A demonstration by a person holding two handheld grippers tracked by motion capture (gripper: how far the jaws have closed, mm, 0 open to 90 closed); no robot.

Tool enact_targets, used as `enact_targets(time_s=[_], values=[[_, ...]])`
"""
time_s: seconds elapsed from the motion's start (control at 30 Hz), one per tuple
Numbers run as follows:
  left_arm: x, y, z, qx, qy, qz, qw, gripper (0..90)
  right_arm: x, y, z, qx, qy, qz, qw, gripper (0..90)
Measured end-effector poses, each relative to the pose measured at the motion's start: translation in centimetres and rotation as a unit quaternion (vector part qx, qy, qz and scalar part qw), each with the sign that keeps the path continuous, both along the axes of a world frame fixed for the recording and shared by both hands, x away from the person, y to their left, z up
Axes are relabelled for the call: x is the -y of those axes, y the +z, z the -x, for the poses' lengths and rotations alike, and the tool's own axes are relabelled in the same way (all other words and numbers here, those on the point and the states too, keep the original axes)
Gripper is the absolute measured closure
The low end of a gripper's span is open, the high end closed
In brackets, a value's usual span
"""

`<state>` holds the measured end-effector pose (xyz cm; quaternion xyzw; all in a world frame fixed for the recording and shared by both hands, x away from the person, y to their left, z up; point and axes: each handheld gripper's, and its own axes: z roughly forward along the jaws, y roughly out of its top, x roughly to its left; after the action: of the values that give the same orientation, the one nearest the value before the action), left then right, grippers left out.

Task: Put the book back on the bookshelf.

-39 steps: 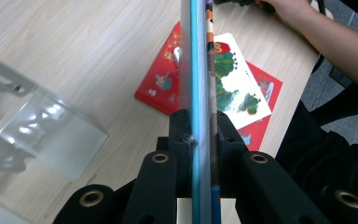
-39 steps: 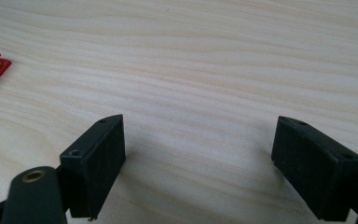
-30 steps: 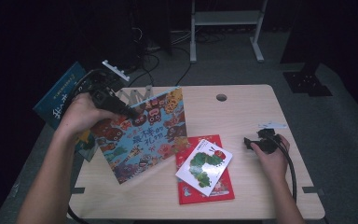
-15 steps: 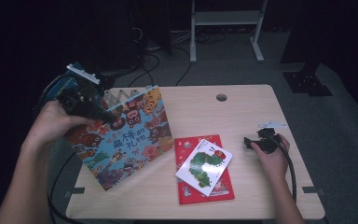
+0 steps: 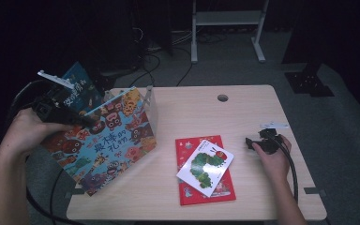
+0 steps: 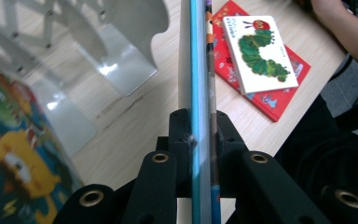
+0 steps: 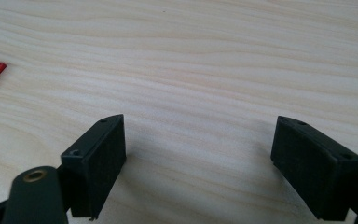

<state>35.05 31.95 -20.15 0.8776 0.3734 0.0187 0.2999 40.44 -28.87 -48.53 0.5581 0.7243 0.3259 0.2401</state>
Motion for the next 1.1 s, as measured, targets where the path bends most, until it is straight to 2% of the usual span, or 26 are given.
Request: enact_targets(time_s=[0.2,0.23,0.3,0.53,0.67,0.83,1.1], values=[[-2.1,-0.4,0.6,0.002,0.036,-0.01,0.9993,80.7,0.0,0.0,0.0,0.0,0.0,0.0,1.0,16.9],[-2.1,-0.4,0.6,0.002,0.036,-0.01,0.9993,80.7,0.0,0.0,0.0,0.0,-0.001,-0.001,1.0,17.0],[-3.2,-0.7,0.9,0.002,0.06,-0.01,0.9982,80.7,0.0,0.0,0.0,0.0,-0.001,-0.001,1.0,17.0],[-5.2,-1.5,1.3,-0.004,0.099,-0.015,0.9949,80.7,0.1,0.0,0.0,0.001,0.0,0.0,1.0,17.0],[-6.0,-1.8,1.6,-0.005,0.122,-0.017,0.9924,80.7,0.1,0.0,-0.1,0.001,0.002,0.001,1.0,17.0],[-6.7,-2.0,1.9,-0.009,0.153,-0.017,0.988,80.7,0.3,0.0,-0.2,-0.001,0.0,-0.001,1.0,17.0],[-7.9,-2.6,2.3,-0.016,0.187,-0.016,0.9822,80.7,0.5,0.0,-0.5,0.0,0.0,-0.001,1.0,17.0]])
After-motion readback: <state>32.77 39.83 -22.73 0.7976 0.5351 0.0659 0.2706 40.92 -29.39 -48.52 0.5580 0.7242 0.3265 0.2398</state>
